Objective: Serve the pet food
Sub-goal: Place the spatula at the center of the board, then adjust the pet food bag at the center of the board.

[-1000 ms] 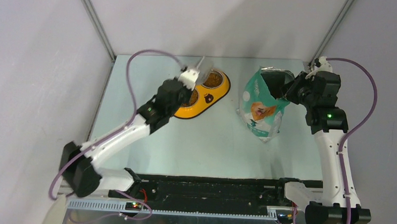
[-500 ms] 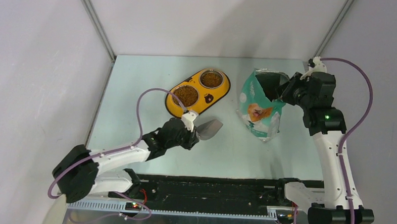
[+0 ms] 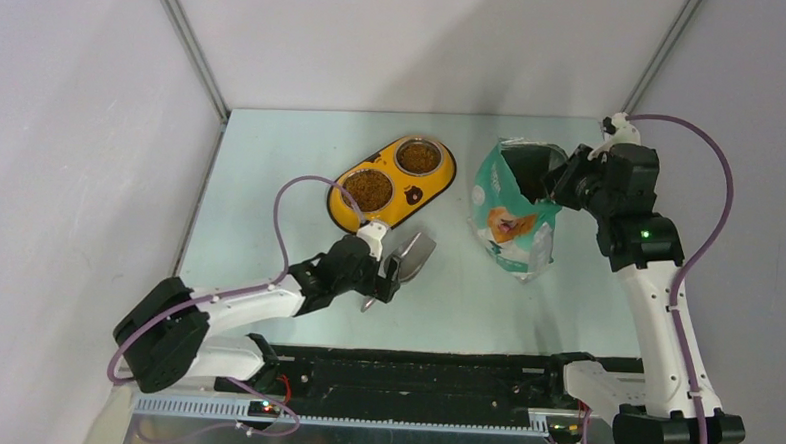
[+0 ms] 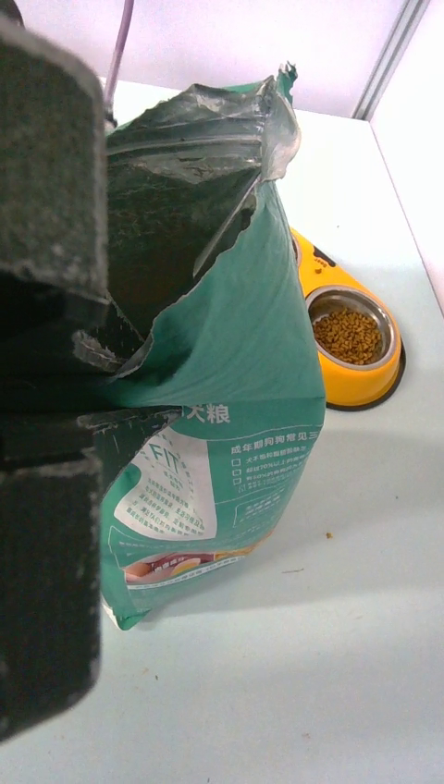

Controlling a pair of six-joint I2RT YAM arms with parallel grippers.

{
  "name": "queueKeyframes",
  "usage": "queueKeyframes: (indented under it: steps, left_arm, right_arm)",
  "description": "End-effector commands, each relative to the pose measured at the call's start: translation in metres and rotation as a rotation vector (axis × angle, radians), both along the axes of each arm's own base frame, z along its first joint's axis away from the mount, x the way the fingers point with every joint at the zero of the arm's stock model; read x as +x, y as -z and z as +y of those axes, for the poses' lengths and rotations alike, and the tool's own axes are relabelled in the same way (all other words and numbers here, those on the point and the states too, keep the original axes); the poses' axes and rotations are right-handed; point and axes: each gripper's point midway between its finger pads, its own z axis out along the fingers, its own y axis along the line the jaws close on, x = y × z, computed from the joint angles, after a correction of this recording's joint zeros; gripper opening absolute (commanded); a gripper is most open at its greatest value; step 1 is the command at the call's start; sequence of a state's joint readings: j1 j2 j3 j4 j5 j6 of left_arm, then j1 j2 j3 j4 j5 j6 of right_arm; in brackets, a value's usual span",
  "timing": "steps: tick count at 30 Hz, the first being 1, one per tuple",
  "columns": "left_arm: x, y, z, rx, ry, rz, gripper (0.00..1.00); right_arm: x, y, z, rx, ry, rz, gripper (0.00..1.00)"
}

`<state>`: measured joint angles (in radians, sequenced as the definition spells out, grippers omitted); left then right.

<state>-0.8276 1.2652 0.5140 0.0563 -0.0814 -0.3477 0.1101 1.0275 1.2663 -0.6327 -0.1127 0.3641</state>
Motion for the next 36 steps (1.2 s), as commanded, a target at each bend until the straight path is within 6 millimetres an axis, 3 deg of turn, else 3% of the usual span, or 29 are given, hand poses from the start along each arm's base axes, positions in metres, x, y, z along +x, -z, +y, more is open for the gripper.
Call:
queueKeyframes:
  steps: [1, 3, 9, 10, 11, 12, 13, 14, 15, 16, 17, 18, 19, 20, 21, 22, 23, 24, 25, 28, 31, 36]
  left_arm:
    - [0.021, -0.059, 0.000, -0.075, -0.107, -0.101, 0.99]
    - [0.028, -0.088, 0.001, -0.129, -0.137, -0.165, 0.99]
    - [0.045, -0.200, 0.009, -0.344, -0.191, -0.465, 0.99]
    - [0.047, -0.224, 0.004, -0.384, -0.163, -0.532, 1.00]
    - [0.046, -0.229, -0.006, -0.350, -0.067, -0.576, 1.00]
    - [0.047, -0.255, -0.014, -0.364, -0.020, -0.636, 0.99]
    - [0.049, -0.252, -0.030, -0.308, 0.089, -0.667, 0.99]
    - [0.053, -0.276, -0.039, -0.315, 0.121, -0.724, 0.99]
    - [0.058, -0.269, -0.055, -0.254, 0.216, -0.752, 0.99]
    - [0.063, -0.284, -0.063, -0.250, 0.266, -0.795, 0.99]
    - [0.065, -0.283, -0.083, -0.223, 0.396, -0.827, 0.99]
    - [0.076, -0.271, -0.092, -0.194, 0.441, -0.813, 0.99]
    - [0.079, -0.293, -0.100, -0.209, 0.507, -0.865, 0.99]
    - [0.087, -0.275, -0.109, -0.184, 0.554, -0.818, 0.99]
    - [0.085, -0.296, -0.115, -0.210, 0.642, -0.860, 0.99]
    - [0.080, -0.277, -0.126, -0.212, 0.758, -0.808, 0.99]
    - [0.086, -0.290, -0.125, -0.221, 0.783, -0.822, 0.99]
    - [0.085, -0.279, -0.134, -0.240, 0.861, -0.803, 0.99]
    - [0.091, -0.290, -0.134, -0.246, 0.874, -0.822, 0.99]
    - [0.099, -0.274, -0.149, -0.226, 0.993, -0.801, 0.99]
    - [0.096, -0.276, -0.159, -0.238, 1.087, -0.769, 0.99]
    - [0.087, -0.255, -0.179, -0.259, 1.156, -0.713, 0.95]
  right_arm:
    - [-0.011, -0.030, 0.005, -0.028, -0.043, -0.096, 0.00]
    - [-0.012, -0.033, 0.007, -0.047, -0.061, -0.102, 0.00]
    - [-0.011, -0.053, 0.018, -0.106, -0.168, -0.217, 0.00]
    - [-0.014, -0.057, 0.027, -0.097, -0.227, -0.239, 0.00]
    - [-0.014, -0.058, 0.032, -0.106, -0.268, -0.246, 0.00]
    - [-0.020, -0.058, 0.043, -0.091, -0.349, -0.247, 0.00]
    - [-0.019, -0.059, 0.048, -0.101, -0.396, -0.247, 0.00]
    - [-0.027, -0.055, 0.059, -0.079, -0.478, -0.223, 0.00]
    - [-0.024, -0.056, 0.061, -0.081, -0.508, -0.217, 0.00]
    - [-0.029, -0.053, 0.067, -0.058, -0.568, -0.192, 0.00]
    - [-0.026, -0.054, 0.068, -0.059, -0.591, -0.186, 0.00]
    - [-0.024, -0.052, 0.069, -0.050, -0.608, -0.169, 0.00]
    - [-0.023, -0.052, 0.069, -0.054, -0.616, -0.166, 0.00]
    - [-0.021, -0.051, 0.069, -0.052, -0.623, -0.156, 0.00]
    - [-0.019, -0.050, 0.068, -0.059, -0.630, -0.157, 0.00]
    - [-0.018, -0.050, 0.068, -0.053, -0.642, -0.151, 0.00]
    - [-0.019, -0.050, 0.070, -0.051, -0.661, -0.155, 0.00]
    - [-0.019, -0.050, 0.070, -0.047, -0.668, -0.149, 0.00]
    - [-0.021, -0.051, 0.072, -0.037, -0.685, -0.149, 0.00]
    - [-0.024, -0.051, 0.073, -0.025, -0.702, -0.142, 0.00]
    - [-0.022, -0.051, 0.069, -0.041, -0.671, -0.144, 0.00]
    - [-0.010, -0.048, 0.057, -0.052, -0.575, -0.123, 0.00]
